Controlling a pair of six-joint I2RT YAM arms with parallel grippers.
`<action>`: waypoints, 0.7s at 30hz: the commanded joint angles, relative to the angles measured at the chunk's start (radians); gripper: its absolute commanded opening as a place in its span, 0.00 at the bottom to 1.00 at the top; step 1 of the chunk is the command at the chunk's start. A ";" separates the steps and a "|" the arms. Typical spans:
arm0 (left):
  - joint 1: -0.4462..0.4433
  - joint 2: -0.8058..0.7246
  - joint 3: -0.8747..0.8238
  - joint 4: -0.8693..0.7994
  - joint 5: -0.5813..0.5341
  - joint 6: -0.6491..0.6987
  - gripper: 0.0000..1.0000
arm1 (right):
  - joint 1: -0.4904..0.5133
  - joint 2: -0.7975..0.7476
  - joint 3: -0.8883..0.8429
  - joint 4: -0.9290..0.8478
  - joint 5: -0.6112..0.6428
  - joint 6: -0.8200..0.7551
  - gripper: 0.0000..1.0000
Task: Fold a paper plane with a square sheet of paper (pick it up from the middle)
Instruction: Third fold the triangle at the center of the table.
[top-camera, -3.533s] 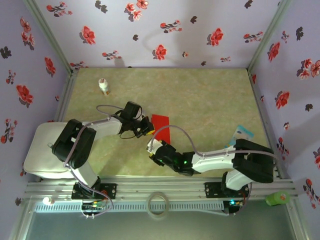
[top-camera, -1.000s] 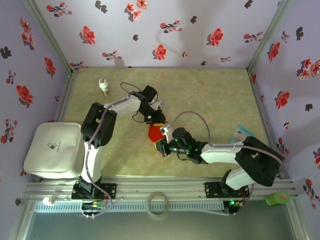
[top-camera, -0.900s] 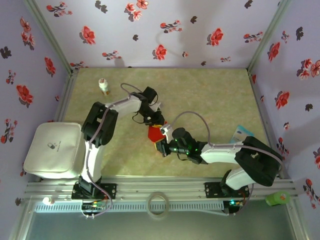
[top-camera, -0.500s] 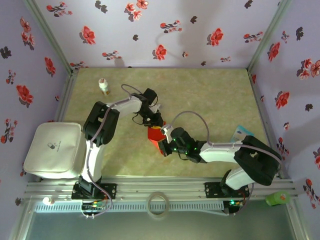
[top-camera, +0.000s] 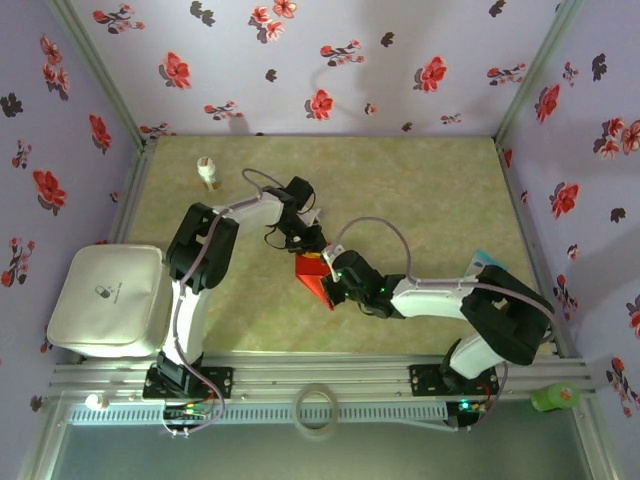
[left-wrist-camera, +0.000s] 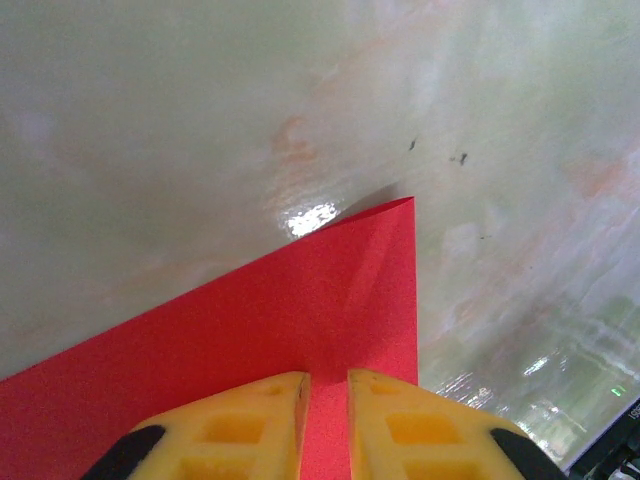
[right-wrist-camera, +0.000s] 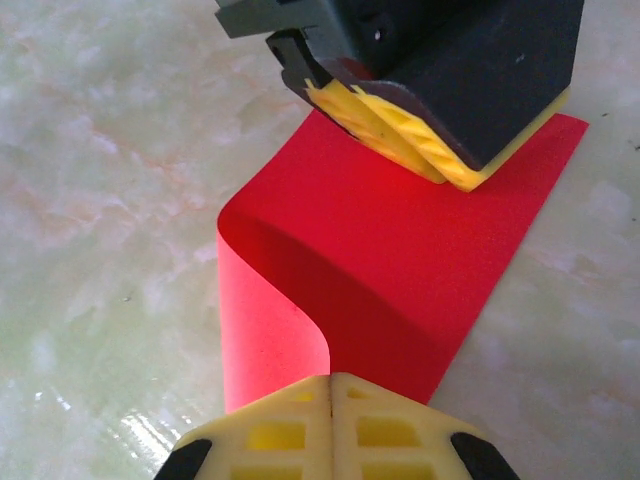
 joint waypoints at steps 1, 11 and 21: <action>0.002 0.012 -0.031 -0.008 -0.030 -0.004 0.20 | -0.009 0.026 0.027 -0.001 0.049 -0.023 0.00; 0.002 0.020 -0.019 -0.016 -0.031 0.015 0.20 | -0.028 0.062 0.030 0.041 0.025 -0.024 0.00; 0.002 0.034 -0.010 0.001 -0.015 0.006 0.20 | -0.053 0.079 0.023 0.082 -0.032 -0.011 0.00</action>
